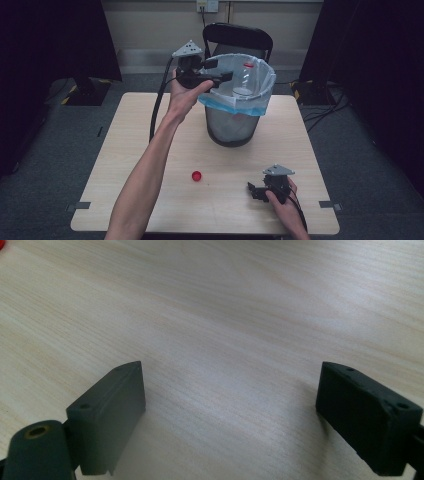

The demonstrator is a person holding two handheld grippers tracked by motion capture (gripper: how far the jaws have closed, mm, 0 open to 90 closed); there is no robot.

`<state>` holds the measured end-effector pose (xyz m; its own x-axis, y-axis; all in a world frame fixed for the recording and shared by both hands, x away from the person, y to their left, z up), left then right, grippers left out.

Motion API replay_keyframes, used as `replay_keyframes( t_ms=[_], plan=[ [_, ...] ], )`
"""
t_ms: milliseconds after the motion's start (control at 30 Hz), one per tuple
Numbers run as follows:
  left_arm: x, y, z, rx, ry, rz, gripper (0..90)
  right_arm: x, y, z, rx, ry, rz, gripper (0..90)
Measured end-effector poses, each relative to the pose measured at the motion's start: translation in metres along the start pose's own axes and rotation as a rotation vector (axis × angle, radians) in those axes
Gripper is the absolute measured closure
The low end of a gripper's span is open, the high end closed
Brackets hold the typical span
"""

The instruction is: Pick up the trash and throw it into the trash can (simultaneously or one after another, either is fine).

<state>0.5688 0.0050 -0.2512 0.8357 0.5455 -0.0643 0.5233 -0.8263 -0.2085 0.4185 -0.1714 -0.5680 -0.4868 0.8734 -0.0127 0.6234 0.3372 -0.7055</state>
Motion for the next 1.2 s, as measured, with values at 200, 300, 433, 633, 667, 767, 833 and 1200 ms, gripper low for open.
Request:
replay_keyframes(
  t_ms=[200,300,433,633,667,767,833,1200],
  plan=[
    [0.004,-0.010,0.003,-0.008,-0.015,-0.010,23.9,0.000,0.000,0.000,0.001,0.002,0.000,11.7],
    [0.005,-0.015,0.003,-0.008,-0.001,-0.016,25.7,0.000,0.000,0.000,0.000,0.000,0.000,11.6],
    [0.007,-0.020,0.005,-0.010,-0.010,-0.009,24.6,0.000,0.000,0.000,0.000,0.001,0.000,11.6],
    [0.006,-0.034,0.010,-0.003,-0.033,0.018,22.4,0.000,0.000,0.000,0.000,0.000,0.000,11.6],
    [0.006,-0.034,0.010,-0.003,-0.033,0.018,22.3,0.000,0.000,0.000,0.000,0.000,0.000,11.6],
    [0.008,-0.045,0.011,-0.003,-0.022,0.003,22.3,0.000,0.000,0.000,0.000,0.000,-0.001,11.6],
    [0.007,-0.050,0.010,-0.009,-0.009,-0.005,22.3,0.000,0.000,0.000,0.000,0.000,-0.001,11.6],
    [-0.006,-0.070,0.013,-0.018,0.008,0.009,21.3,0.000,0.000,0.000,0.000,0.000,-0.001,11.6]
  ],
)
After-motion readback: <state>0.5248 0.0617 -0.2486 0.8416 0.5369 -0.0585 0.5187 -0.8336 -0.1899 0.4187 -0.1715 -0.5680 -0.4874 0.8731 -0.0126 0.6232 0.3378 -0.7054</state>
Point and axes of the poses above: each handheld gripper's, and its own axes: y roughly forward along the jaws, z roughly out of its underside, x roughly to its left, the point moved 10 cm from there along y, roughly forward along the jaws, and after that the axes turned 2 degrees about x, right-handed, at the moved point
